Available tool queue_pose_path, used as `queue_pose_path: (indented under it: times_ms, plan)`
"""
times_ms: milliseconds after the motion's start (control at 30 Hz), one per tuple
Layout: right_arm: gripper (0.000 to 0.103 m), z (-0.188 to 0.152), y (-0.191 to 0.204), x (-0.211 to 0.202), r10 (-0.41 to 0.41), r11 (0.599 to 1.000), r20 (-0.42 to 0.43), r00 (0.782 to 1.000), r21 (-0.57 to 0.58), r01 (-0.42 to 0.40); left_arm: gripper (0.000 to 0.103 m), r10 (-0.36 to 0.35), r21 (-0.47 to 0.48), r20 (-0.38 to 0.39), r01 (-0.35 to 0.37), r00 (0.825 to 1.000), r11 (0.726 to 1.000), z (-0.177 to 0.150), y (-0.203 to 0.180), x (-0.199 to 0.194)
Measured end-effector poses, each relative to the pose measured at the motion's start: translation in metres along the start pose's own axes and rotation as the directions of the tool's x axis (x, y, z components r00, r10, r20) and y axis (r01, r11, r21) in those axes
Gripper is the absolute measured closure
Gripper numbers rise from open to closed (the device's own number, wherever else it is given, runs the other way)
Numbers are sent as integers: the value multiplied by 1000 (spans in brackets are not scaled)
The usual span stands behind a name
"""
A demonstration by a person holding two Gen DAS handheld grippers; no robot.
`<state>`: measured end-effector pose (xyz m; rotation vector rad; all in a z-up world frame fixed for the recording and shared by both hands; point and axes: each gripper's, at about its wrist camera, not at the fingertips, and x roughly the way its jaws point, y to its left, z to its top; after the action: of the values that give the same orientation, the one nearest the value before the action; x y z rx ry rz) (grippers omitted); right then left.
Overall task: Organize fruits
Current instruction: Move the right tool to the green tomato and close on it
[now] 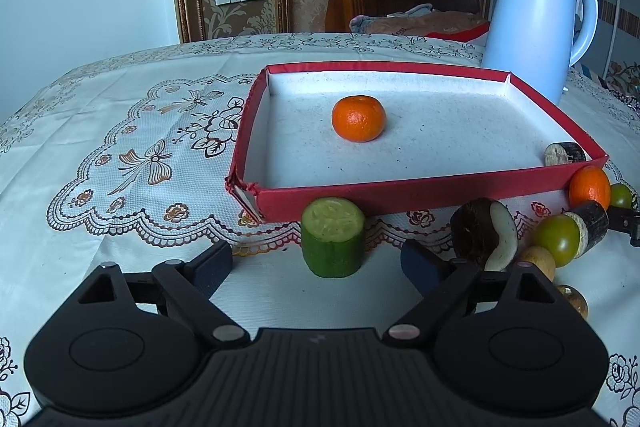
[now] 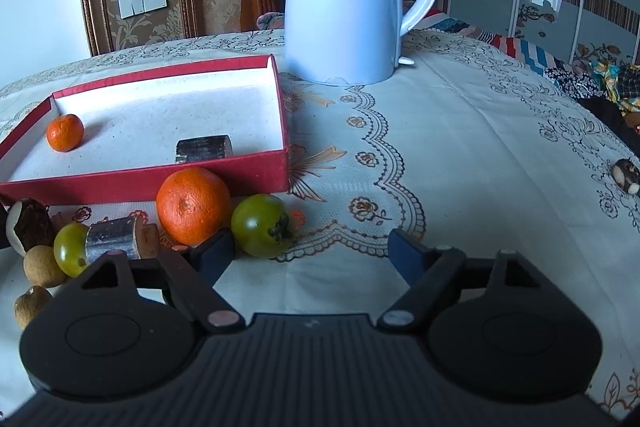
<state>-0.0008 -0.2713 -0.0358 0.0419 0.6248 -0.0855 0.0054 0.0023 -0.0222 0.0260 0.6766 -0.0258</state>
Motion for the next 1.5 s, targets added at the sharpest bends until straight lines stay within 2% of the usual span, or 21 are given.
queue_pose_path:
  times_ms: [133,333,433,800,933,1167,1200,1500]
  plan:
    - [29,0,3,-1,2,1000,7,1000,-21,-2,11,0,0,0,0,1000,1000,0,0,0]
    - [30,2,3,0,7,999,9,1000,-36,-6,11,1,0,0,-1,1000,1000,0,0,0]
    - [39,2,3,1,30,998,12,999,-58,-29,10,1,0,-1,-1,1000,1000,0,0,0]
    - [41,3,-1,2,59,997,13,998,-59,-58,9,2,1,-1,-2,1000,1000,0,0,0]
    - [49,2,-2,1,79,995,17,997,-57,-78,9,2,1,-1,-2,1000,1000,0,0,0]
    - [55,2,4,1,76,994,21,997,-83,-74,9,2,1,-1,-2,1000,1000,0,0,0]
    - [60,2,4,0,79,993,21,997,-85,-77,9,1,0,-1,-1,1000,1000,0,0,0]
    - [61,1,5,0,83,992,25,996,-92,-80,9,-10,-16,3,10,1000,1000,-1,4,0]
